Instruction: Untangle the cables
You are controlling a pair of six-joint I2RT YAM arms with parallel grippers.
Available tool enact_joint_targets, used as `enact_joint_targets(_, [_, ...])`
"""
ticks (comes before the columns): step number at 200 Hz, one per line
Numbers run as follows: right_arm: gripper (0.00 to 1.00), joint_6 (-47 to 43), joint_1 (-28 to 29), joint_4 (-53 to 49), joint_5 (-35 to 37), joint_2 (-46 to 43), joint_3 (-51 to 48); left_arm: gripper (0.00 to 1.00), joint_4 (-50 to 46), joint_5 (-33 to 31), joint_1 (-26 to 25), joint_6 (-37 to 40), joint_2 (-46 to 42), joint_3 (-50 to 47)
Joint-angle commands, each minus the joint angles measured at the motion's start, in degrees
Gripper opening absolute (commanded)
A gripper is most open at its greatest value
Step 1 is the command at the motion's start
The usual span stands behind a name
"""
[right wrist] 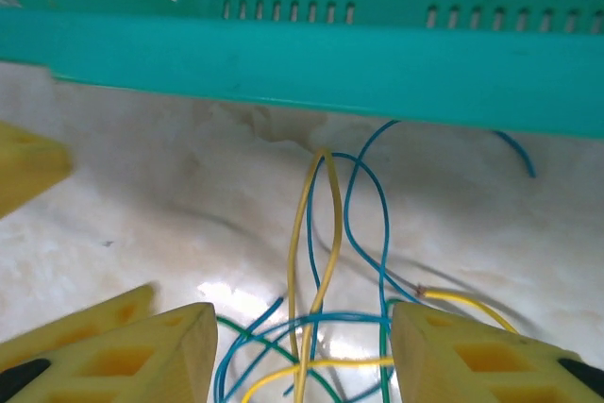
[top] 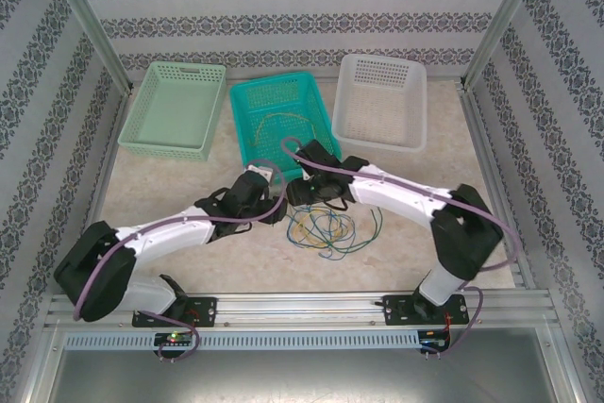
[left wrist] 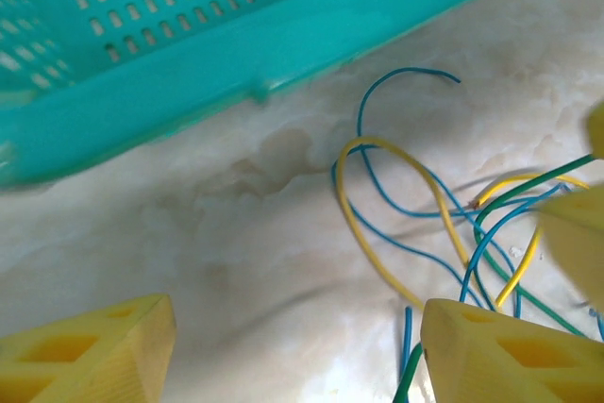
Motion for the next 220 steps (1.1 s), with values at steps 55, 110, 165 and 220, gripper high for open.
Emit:
enact_joint_targets(55, [0.46,-2.6,-0.1,-3.7,-0.8,11.3,7.9,0.71,-3.6,-3.0,1.0,-1.4,-9.9,-5.9])
enact_joint_targets(110, [0.35,-2.1,-0.2,-2.9,-0.2,12.0,7.3,0.72,-4.1,-3.8,1.0,-0.7,-10.6,-5.8])
enact_joint_targets(165, [0.13,-2.5,-0.5,-3.0,-1.3,13.0,7.7,0.72,-4.9,-4.5,1.0,0.3,-10.7,-4.3])
enact_joint_targets(220, [0.0,-2.1,0.1,-1.9,-0.7,7.9,6.3,0.72,-6.7,-5.5,1.1,0.9,-12.1,-3.5])
